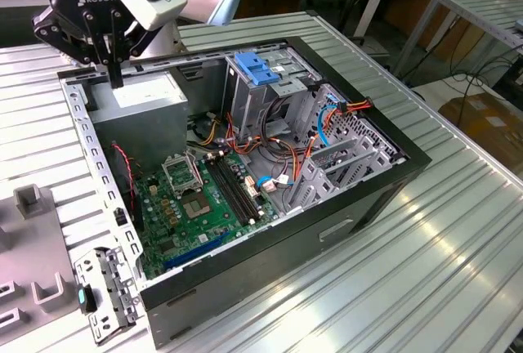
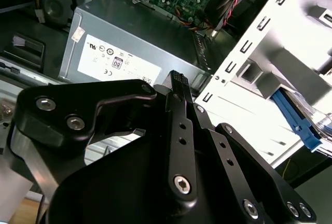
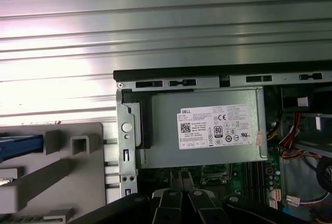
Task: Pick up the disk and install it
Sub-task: 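Reach for the disk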
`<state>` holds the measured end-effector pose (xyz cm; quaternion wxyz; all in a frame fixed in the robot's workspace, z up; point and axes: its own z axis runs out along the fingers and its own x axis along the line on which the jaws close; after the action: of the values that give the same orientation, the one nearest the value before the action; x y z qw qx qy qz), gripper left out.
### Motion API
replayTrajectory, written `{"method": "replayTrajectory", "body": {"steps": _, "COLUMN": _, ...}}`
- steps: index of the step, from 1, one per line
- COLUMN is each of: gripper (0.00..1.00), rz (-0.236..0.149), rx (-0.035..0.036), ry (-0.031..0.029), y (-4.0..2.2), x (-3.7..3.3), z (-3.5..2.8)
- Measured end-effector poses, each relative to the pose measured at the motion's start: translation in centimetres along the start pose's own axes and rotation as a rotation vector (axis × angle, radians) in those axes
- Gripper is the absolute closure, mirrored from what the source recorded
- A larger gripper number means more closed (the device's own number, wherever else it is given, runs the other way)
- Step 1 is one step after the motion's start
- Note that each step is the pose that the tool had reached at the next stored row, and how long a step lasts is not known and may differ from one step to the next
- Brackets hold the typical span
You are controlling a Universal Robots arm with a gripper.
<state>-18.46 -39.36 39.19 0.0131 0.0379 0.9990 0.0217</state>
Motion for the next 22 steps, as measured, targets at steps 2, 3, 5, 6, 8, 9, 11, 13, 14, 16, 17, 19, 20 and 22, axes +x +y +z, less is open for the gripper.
{"method": "replayTrajectory", "body": {"steps": 2, "gripper": 0.89, "rz": 0.0, "rx": 0.0, "ry": 0.0, "y": 0.0, "x": 0.16, "z": 0.0}}
{"method": "replayTrajectory", "body": {"steps": 3, "gripper": 0.89, "rz": 0.0, "rx": 0.0001, "ry": 0.0, "y": 0.0, "x": 0.25, "z": -0.01}}
{"method": "replayTrajectory", "body": {"steps": 5, "gripper": 0.89, "rz": 0.0, "rx": -0.0001, "ry": 0.0, "y": 0.0, "x": 0.44, "z": 0.0}}
{"method": "replayTrajectory", "body": {"steps": 6, "gripper": 0.89, "rz": 0.0, "rx": 0.0, "ry": 0.0, "y": 0.0, "x": 0.54, "z": -0.01}}
{"method": "replayTrajectory", "body": {"steps": 8, "gripper": 0.89, "rz": 0.0, "rx": 0.0, "ry": 0.0, "y": 0.0, "x": 0.75, "z": -0.01}}
{"method": "replayTrajectory", "body": {"steps": 9, "gripper": 0.89, "rz": 0.0, "rx": 0.0, "ry": 0.0, "y": 0.0, "x": 0.83, "z": -0.01}}
{"method": "replayTrajectory", "body": {"steps": 11, "gripper": 0.89, "rz": 0.0, "rx": 0.0, "ry": 0.0, "y": 0.0, "x": 1.02, "z": -0.01}}
{"method": "replayTrajectory", "body": {"steps": 13, "gripper": 0.89, "rz": 0.0, "rx": 0.0, "ry": 0.0, "y": 0.01, "x": 1.23, "z": -0.01}}
{"method": "replayTrajectory", "body": {"steps": 14, "gripper": 0.89, "rz": 0.0, "rx": 0.0, "ry": 0.0, "y": 0.01, "x": 1.39, "z": -0.01}}
{"method": "replayTrajectory", "body": {"steps": 16, "gripper": 0.89, "rz": 0.0, "rx": 0.0, "ry": 0.0, "y": 0.01, "x": 1.58, "z": -0.01}}
{"method": "replayTrajectory", "body": {"steps": 17, "gripper": 0.89, "rz": 0.0, "rx": 0.0, "ry": 0.0, "y": 0.01, "x": 1.77, "z": -0.01}}
{"method": "replayTrajectory", "body": {"steps": 19, "gripper": 0.89, "rz": 0.0, "rx": 0.0, "ry": 0.0, "y": 0.01, "x": 1.97, "z": -0.02}}
{"method": "replayTrajectory", "body": {"steps": 20, "gripper": 0.89, "rz": 0.0, "rx": 0.0, "ry": 0.0, "y": 0.02, "x": 2.09, "z": -0.02}}
{"method": "replayTrajectory", "body": {"steps": 22, "gripper": 0.89, "rz": 0.0, "rx": -0.0001, "ry": 0.0, "y": 0.01, "x": 2.4, "z": -0.02}}
